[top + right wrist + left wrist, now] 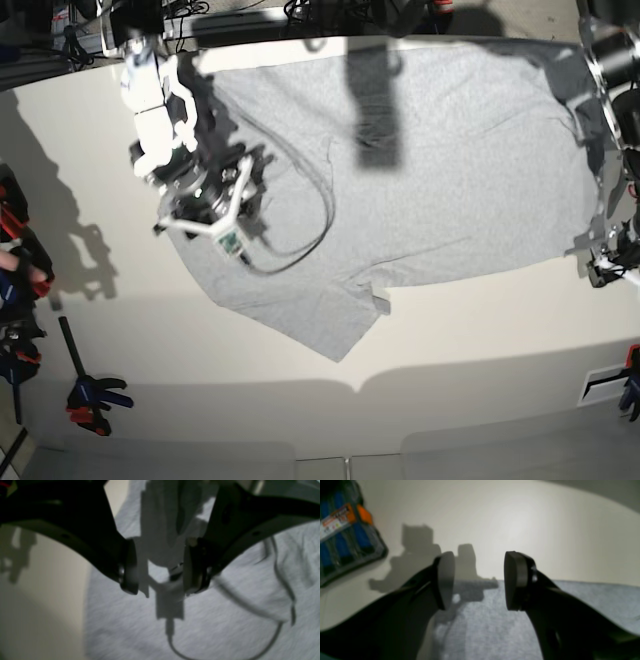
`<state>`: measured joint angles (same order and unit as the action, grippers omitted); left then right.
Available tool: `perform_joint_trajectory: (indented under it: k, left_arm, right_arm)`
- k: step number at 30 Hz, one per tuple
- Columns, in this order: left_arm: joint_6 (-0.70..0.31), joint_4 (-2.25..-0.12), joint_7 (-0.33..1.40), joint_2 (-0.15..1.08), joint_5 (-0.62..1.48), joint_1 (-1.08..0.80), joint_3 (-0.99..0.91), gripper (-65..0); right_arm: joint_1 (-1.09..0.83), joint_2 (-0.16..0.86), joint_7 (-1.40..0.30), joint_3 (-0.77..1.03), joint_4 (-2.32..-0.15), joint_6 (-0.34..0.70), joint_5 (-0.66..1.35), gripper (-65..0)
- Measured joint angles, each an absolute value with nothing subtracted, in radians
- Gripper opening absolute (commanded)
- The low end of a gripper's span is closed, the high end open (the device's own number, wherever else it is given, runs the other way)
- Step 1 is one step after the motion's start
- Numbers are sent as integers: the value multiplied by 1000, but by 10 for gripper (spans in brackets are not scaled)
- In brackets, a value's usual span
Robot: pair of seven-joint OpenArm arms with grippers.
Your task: Fold the T-shirt properly
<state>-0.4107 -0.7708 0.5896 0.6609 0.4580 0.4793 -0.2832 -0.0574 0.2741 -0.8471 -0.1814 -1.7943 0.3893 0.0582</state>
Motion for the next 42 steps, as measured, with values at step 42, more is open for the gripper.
perform_joint_trajectory:
  k: [42]
  left_arm:
    - [-344, -249, 162, 664, 318, 522, -284, -355]
  right_arm:
    - [-169, 263, -831, -180, -1901, 389, 56, -368]
